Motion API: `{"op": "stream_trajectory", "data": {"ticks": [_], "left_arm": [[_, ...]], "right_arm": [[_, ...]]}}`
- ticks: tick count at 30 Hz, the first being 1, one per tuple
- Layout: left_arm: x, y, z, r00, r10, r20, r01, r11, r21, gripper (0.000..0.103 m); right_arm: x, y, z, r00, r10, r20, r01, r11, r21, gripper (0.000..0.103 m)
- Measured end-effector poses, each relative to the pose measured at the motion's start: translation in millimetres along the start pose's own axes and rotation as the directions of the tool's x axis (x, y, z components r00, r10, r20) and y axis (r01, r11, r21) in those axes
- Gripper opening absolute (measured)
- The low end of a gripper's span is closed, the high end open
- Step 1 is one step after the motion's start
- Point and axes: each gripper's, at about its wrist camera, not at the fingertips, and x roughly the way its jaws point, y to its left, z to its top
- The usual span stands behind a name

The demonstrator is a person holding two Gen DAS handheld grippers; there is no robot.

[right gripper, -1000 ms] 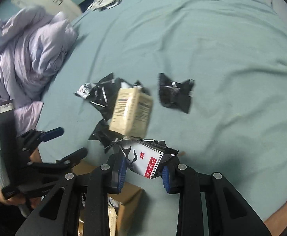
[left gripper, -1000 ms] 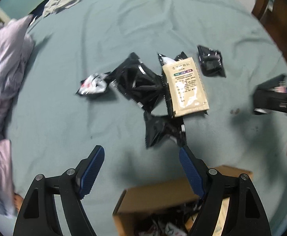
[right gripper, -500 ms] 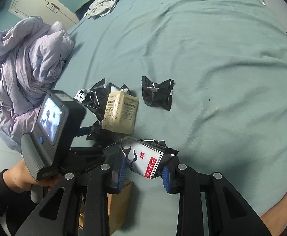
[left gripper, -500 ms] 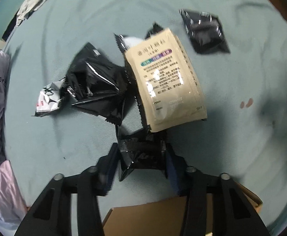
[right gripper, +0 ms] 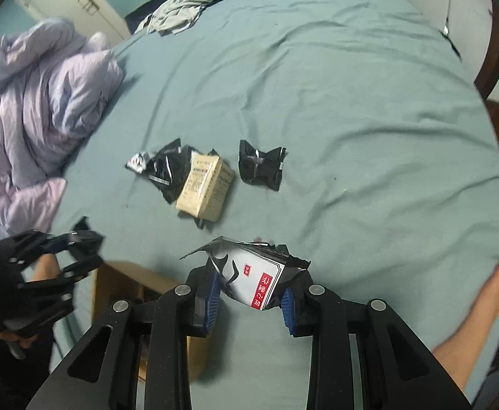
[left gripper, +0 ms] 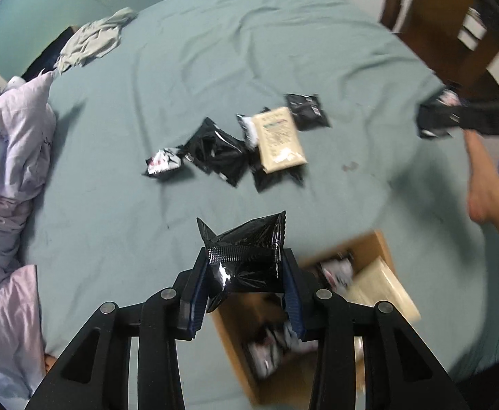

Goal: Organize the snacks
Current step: 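Lower the black packet into the box and open the left gripper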

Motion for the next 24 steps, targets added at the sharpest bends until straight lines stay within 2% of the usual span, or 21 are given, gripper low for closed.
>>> {"op": "stream_trajectory", "data": {"ticks": [2,5,11,16,21,24], "left_arm": [[-11,-4,-15,1.0,-0.018,0.012,0.018,0.999,0.034,0.038],[-20,-16,-34,1.0,-0.022,0.015,0.021,0.996,0.082,0.038],[-10,-22,-50,1.0,-0.003,-0.029,0.006,0.994,0.113,0.038],[11,-20,-56,0.996,0.002,-0.088,0.006,0.996,0.087,0.039],[25,-28,-61,0.993,0.026,-0.113,-0.012,0.992,0.124,0.04],[29,-33,-63,0.991,0.008,-0.131,0.011,0.99,0.141,0.045]], "right_arm": [[-7,12,-3,0.999,-0.042,-0.009,0.041,0.999,-0.034,0.028],[-19,28,-8,0.999,-0.053,-0.012,0.053,0.997,-0.054,0.028],[-36,56,-18,0.997,-0.071,-0.007,0.069,0.992,-0.109,0.028],[-42,68,-29,0.998,-0.059,-0.022,0.055,0.987,-0.148,0.028],[-46,71,-34,0.998,-0.025,-0.053,0.018,0.992,-0.126,0.028],[-45,76,-35,0.998,-0.025,-0.053,0.016,0.987,-0.159,0.028]]}}
